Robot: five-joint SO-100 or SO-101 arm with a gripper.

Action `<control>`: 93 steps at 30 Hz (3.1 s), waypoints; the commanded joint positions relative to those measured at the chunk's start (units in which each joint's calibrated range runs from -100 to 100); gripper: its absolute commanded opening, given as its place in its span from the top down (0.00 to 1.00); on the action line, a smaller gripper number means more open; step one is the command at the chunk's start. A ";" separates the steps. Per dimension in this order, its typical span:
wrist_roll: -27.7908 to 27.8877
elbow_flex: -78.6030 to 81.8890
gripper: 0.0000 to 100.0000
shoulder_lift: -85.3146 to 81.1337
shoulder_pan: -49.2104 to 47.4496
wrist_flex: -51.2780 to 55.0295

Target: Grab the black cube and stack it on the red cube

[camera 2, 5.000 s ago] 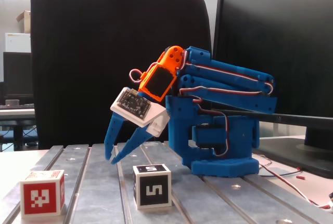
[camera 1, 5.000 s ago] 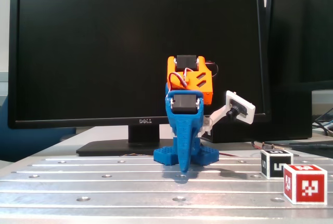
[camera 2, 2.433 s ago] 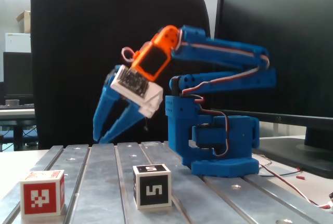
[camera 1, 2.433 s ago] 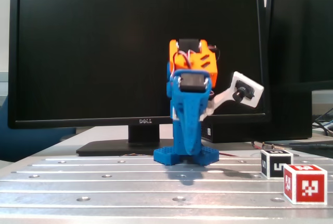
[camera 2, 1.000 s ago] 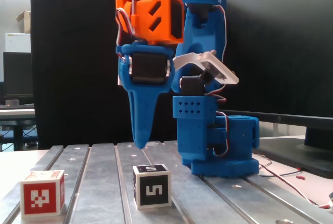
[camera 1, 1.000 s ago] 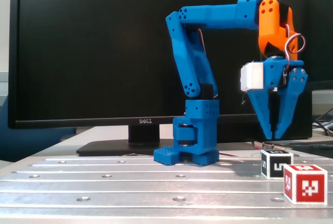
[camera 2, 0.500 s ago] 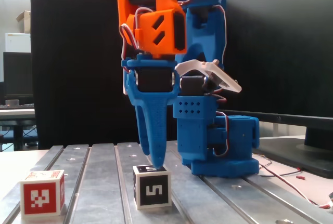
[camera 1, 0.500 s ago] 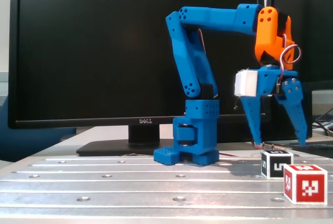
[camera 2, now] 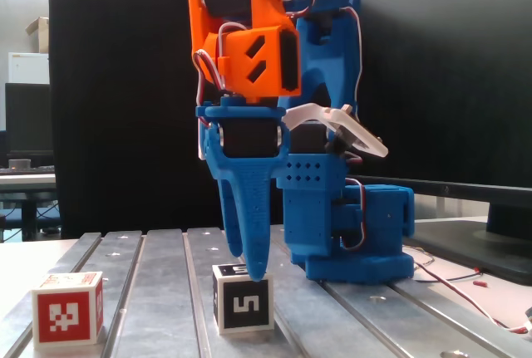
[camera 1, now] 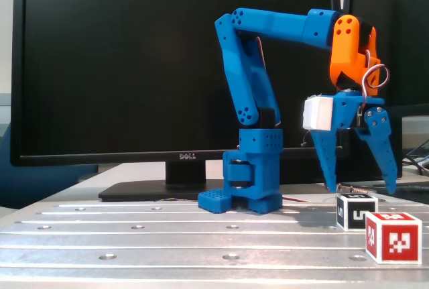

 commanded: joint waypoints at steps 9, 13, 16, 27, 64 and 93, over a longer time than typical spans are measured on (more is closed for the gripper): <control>0.19 1.80 0.68 -0.08 0.12 -3.23; 0.19 4.51 0.68 -0.08 0.12 -6.13; 0.19 4.69 0.68 -0.08 0.19 -6.39; 0.19 8.13 0.68 -0.08 0.19 -10.75; -0.07 10.75 0.69 0.00 -0.10 -14.08; -0.23 10.39 0.78 0.00 -0.03 -14.17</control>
